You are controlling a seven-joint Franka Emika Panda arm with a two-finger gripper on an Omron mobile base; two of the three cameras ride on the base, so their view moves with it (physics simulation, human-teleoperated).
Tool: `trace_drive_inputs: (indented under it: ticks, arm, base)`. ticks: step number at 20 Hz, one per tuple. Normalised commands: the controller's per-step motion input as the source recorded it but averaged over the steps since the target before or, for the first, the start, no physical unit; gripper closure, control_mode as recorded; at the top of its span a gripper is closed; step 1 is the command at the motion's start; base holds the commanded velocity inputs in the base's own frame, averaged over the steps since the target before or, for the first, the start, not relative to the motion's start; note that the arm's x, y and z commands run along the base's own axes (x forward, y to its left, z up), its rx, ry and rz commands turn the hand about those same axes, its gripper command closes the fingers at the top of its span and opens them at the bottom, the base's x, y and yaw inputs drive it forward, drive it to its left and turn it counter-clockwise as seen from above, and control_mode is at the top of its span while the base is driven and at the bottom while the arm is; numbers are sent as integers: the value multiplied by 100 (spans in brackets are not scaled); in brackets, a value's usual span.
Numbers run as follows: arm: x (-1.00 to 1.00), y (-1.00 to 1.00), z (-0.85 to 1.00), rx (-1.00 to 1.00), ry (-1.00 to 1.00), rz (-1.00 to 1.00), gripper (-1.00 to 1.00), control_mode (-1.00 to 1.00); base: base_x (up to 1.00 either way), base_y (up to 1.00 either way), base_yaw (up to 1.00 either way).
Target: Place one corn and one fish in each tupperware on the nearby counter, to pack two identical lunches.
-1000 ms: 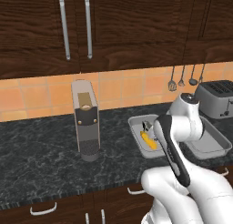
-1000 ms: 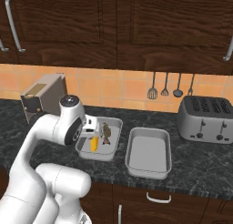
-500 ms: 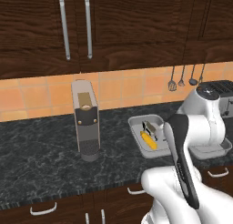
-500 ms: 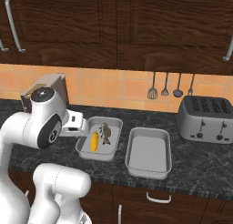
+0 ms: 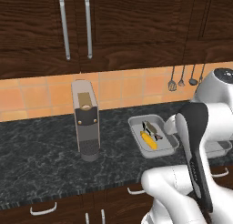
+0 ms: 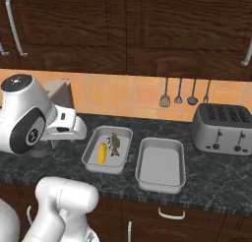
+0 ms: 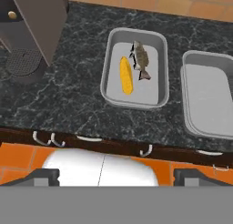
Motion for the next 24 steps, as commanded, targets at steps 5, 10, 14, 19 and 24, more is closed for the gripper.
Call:
trace_drive_inputs:
  ticks: [5,10,14,19,24]
  arm:
    - [-77,0,40,0,-12,0,-100,-100]
    - [-57,0,21,0,-12,0,-100,-100]
    - [6,0,51,0,1,0,-100,-100]
    - [24,0,24,0,18,0,-100,-100]
    - [0,0,4,0,2,0,-100,100]
  base:
    - [0,0,0]
    - [0,0,0]
    - [0,0,0]
    - [0,0,0]
    - [-14,-2,0]
